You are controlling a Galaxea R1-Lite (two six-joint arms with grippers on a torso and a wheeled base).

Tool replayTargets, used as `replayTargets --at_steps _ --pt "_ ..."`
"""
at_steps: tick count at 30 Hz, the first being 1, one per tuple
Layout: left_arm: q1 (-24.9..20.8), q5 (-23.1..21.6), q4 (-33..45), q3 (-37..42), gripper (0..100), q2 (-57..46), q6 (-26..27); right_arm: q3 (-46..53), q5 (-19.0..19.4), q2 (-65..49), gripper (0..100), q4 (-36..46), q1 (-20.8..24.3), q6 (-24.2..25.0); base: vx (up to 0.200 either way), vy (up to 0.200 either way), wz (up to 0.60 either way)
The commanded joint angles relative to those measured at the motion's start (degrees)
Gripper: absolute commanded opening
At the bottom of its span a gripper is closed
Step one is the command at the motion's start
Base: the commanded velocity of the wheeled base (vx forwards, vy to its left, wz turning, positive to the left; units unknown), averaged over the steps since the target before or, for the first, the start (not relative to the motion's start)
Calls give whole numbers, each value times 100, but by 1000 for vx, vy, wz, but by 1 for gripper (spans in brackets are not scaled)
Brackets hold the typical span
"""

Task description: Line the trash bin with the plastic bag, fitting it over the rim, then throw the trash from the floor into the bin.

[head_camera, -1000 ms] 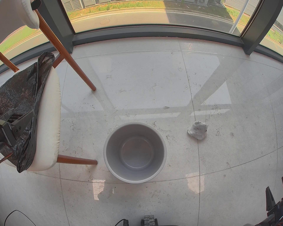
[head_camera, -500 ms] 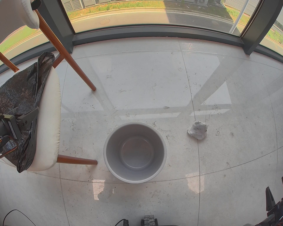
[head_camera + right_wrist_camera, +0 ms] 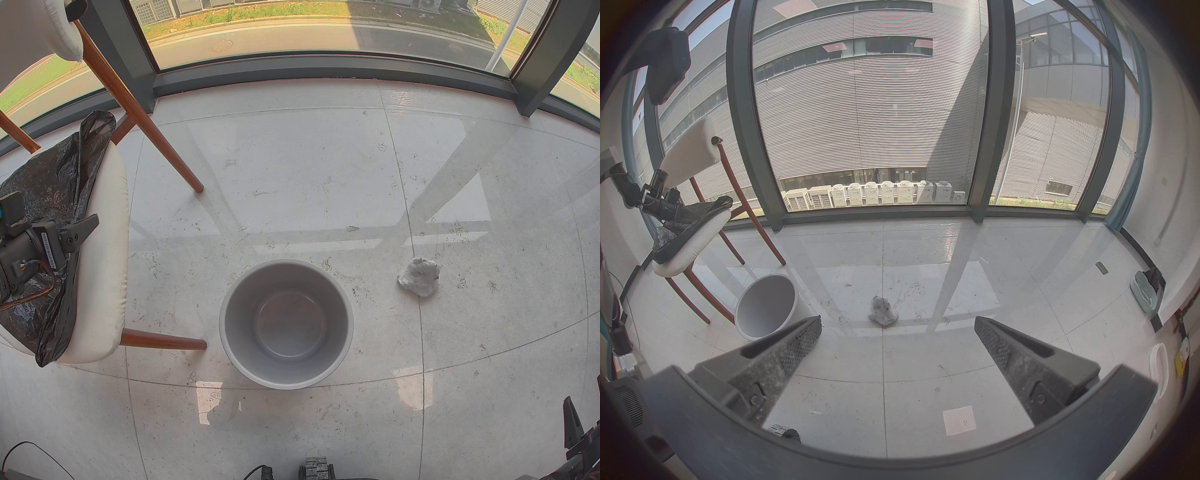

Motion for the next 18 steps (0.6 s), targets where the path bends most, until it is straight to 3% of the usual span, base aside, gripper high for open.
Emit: replayTargets --at_steps 1,14,15,18 --pt "-6 -4 -32 -65 100 206 7 101 1 -75 100 -2 6 -7 0 0 0" --pt "-50 -13 -102 67 100 364 42 101 1 -75 100 -2 6 1 0 0 0" --pt "-50 -13 -102 84 0 364 42 101 1 -75 100 -2 6 1 0 0 0" --pt "-50 -13 -111 172 0 355 42 101 1 -75 100 -2 6 1 0 0 0"
